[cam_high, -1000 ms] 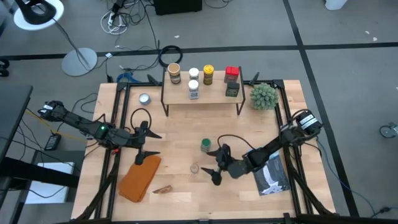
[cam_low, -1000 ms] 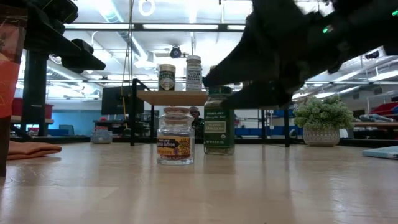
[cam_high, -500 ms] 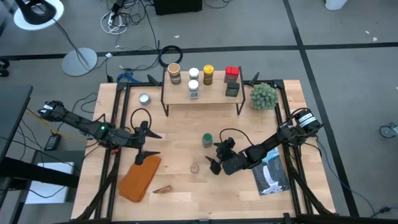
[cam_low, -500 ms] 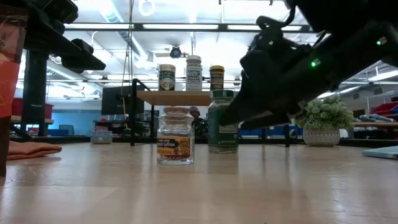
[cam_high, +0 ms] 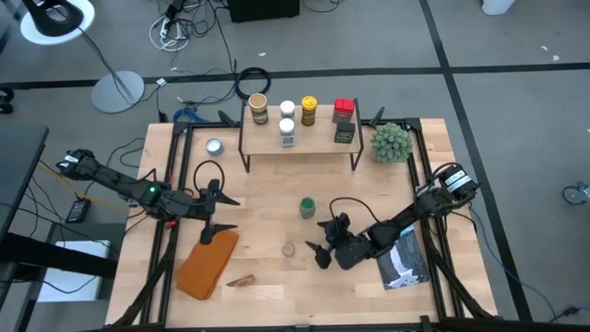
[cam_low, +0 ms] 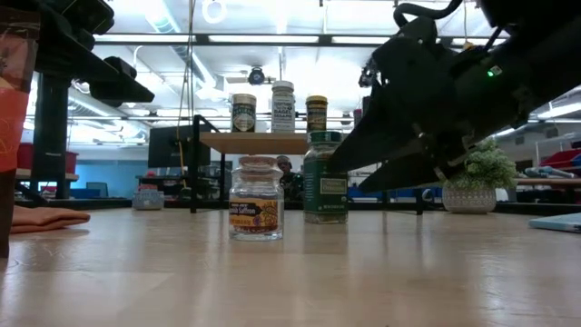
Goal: Shelf spices
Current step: Put the green seasoning bottle on the shelf
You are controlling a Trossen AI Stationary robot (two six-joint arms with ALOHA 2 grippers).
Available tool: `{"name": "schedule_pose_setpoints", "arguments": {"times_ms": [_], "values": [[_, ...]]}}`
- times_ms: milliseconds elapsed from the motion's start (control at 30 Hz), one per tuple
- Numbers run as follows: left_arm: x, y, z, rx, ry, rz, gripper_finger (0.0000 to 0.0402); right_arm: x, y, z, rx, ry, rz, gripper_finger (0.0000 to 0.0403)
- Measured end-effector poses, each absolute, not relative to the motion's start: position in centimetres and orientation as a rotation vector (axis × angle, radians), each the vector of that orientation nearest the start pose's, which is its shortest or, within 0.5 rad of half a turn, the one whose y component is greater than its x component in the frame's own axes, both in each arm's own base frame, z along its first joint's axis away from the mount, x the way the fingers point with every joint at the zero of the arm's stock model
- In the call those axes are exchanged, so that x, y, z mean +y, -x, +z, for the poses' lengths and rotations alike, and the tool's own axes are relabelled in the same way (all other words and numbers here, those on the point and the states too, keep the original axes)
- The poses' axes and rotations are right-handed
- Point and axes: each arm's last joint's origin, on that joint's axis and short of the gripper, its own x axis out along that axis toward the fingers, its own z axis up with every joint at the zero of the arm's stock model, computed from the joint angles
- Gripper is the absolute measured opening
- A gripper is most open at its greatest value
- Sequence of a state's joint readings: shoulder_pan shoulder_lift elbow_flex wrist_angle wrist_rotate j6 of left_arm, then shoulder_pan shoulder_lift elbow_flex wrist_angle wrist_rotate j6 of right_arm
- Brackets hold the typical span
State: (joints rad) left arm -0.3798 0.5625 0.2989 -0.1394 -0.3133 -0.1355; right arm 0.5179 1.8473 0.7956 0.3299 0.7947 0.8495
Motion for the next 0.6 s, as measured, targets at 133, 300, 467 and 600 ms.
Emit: {"name": "schedule_pose_setpoints", "arguments": {"times_ms": [133,300,467,600], "values": [[-4.23,-13.01,20.10,0.382,-0.003,-0.040,0.0335,15.12,-29.67,11.66,0.423,-0.366,-0.446,0.0377],[-4.23,-13.01,20.10,0.382,-0.003,-0.040,0.0335,15.40,-29.64,11.69,0.440,-0.342,-0.406,0.0377],[-4.23,-13.01,20.10,0.383,-0.003,-0.040,0.0335,15.30,-29.63,11.69,0.422,-0.373,-0.434,0.0374],[-4.24,-13.01,20.10,0.382,-0.003,-0.040,0.0335,15.47,-29.27,11.79,0.354,-0.364,-0.519,0.0373]]}}
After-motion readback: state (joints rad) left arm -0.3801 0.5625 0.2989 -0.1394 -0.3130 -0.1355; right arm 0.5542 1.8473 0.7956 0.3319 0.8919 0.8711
